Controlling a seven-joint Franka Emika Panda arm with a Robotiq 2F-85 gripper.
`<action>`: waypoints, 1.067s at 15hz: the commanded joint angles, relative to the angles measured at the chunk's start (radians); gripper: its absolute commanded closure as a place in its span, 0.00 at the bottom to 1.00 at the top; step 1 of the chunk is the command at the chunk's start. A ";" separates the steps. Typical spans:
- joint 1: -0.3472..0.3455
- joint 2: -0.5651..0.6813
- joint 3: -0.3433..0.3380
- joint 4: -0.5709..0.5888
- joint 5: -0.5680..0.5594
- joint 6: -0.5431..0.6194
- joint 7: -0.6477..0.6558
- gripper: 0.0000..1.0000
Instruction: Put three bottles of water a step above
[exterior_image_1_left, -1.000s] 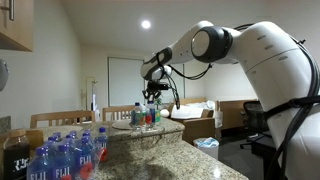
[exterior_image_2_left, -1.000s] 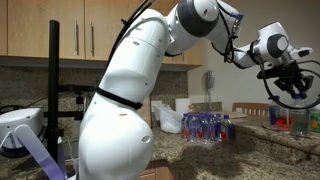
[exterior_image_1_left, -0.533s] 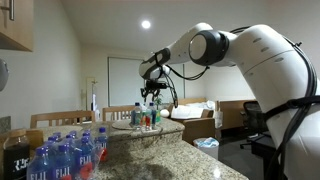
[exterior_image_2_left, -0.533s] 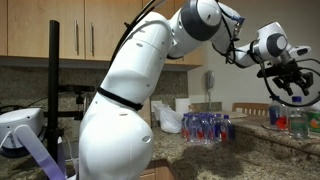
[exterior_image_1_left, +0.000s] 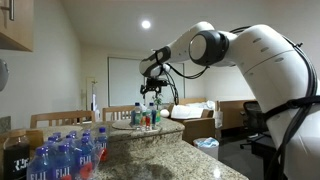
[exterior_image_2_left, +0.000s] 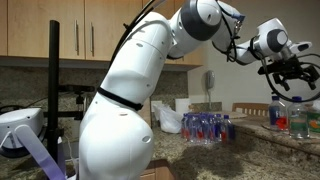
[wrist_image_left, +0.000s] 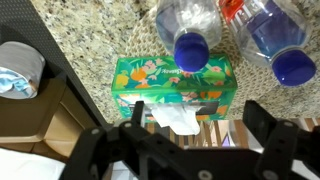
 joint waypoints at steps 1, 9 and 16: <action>0.009 0.005 -0.011 0.020 -0.025 -0.032 0.037 0.00; 0.032 -0.073 -0.011 -0.086 -0.035 0.016 -0.015 0.00; 0.086 -0.249 0.016 -0.335 -0.160 0.129 -0.065 0.00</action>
